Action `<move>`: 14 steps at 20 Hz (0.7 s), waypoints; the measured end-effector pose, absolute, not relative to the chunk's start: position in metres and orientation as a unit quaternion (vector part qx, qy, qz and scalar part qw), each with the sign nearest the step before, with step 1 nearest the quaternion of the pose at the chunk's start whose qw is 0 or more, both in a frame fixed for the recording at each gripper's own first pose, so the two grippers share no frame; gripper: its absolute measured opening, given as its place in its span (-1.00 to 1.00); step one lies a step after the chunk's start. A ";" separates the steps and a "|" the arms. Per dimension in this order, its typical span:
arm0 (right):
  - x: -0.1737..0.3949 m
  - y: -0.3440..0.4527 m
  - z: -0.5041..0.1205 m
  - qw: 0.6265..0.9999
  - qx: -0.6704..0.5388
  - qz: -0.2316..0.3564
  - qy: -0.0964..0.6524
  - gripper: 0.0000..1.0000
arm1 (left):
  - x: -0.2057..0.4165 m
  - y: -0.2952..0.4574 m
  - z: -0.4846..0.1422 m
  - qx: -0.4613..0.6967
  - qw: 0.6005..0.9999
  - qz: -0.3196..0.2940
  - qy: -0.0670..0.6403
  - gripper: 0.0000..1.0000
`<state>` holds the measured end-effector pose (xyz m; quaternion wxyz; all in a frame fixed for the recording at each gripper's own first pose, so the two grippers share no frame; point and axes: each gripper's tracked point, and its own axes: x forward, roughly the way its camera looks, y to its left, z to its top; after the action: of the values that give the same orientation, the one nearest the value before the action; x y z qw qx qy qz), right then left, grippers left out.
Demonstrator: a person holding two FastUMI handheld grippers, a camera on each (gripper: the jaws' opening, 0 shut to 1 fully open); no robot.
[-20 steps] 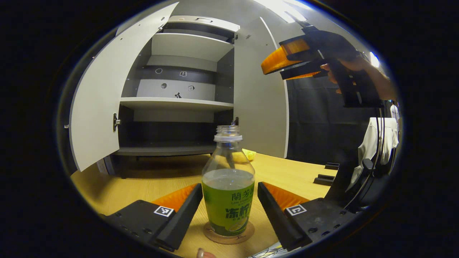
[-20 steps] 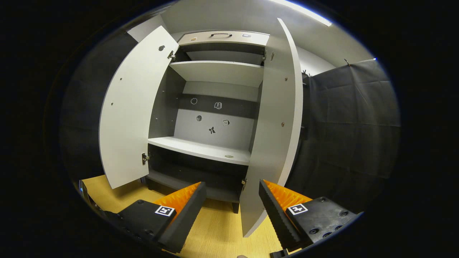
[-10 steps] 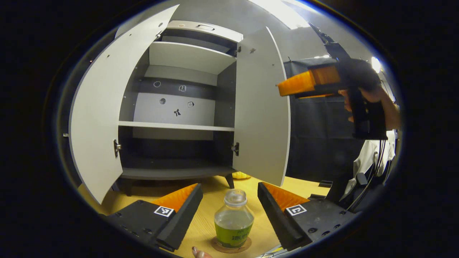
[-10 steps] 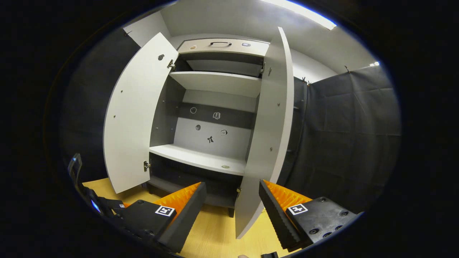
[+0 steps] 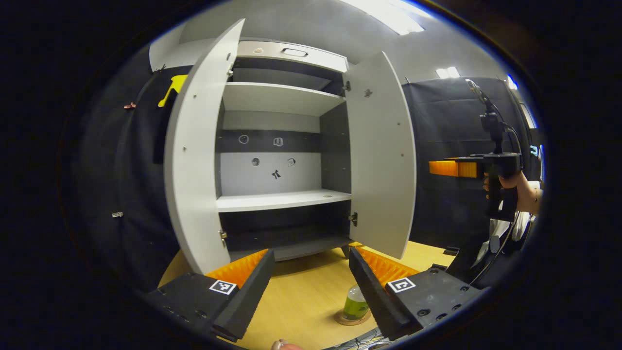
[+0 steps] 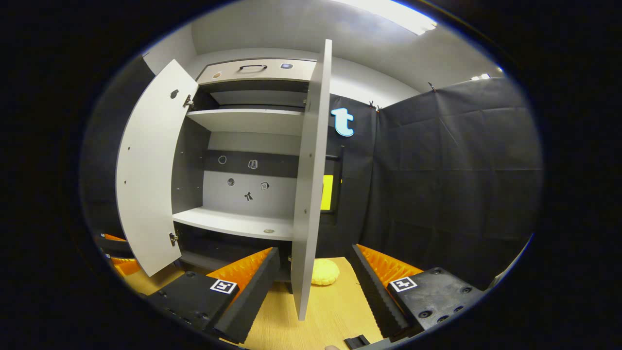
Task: Grasp the bottle in the cabinet with the left hand and place it on the coaster, then close the right door with the right hand and the left door with the left hand.
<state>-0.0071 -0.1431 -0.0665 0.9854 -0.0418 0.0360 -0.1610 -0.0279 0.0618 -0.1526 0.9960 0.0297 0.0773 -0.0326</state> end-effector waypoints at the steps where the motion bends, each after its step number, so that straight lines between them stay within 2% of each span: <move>1: -0.003 -0.154 -0.063 0.984 -0.038 -0.171 0.033 0.96 | -0.032 0.078 -0.142 0.027 0.997 -0.017 0.077 0.94; 6: 0.025 -0.197 -0.033 0.980 -0.022 -0.197 -0.007 0.95 | -0.054 0.158 -0.101 -0.018 0.993 0.099 0.061 0.95; 10: 0.048 -0.213 -0.028 0.984 -0.010 -0.176 -0.019 0.95 | -0.068 0.201 -0.091 -0.032 0.982 0.179 0.055 0.95; 14: 0.064 -0.204 -0.039 0.992 0.001 -0.128 -0.008 0.97 | -0.079 0.223 -0.087 -0.005 0.970 0.235 0.059 0.89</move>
<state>0.0642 -0.2043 -0.0392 0.9917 0.0007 -0.0078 -0.1283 -0.0786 0.2231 -0.0865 0.9703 -0.0047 0.0592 0.2345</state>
